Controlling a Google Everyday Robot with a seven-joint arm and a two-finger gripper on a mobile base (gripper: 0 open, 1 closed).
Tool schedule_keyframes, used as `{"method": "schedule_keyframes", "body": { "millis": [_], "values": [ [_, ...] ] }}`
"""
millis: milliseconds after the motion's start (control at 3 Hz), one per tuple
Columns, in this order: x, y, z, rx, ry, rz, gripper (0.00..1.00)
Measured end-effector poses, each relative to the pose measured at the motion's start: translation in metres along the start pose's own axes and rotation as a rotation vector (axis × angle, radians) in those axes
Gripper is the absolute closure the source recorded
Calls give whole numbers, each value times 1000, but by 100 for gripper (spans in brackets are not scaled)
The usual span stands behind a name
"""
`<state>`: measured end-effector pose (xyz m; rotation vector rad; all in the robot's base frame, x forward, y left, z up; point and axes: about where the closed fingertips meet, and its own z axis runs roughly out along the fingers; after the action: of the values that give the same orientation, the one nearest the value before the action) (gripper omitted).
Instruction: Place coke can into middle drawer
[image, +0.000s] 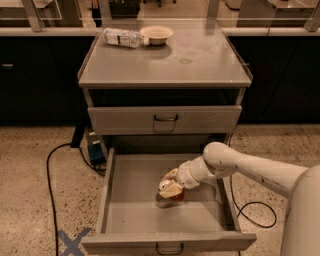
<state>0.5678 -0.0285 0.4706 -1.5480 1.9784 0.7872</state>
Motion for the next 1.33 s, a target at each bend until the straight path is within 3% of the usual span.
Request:
{"method": "schedule_keyframes", "body": {
  "millis": [667,1000,1333],
  "values": [
    [41,7,13,-1,-140,160,100],
    [53,10,18,-6,-188,197,100],
    [53,10,18,-6,-188,197,100]
  ]
}}
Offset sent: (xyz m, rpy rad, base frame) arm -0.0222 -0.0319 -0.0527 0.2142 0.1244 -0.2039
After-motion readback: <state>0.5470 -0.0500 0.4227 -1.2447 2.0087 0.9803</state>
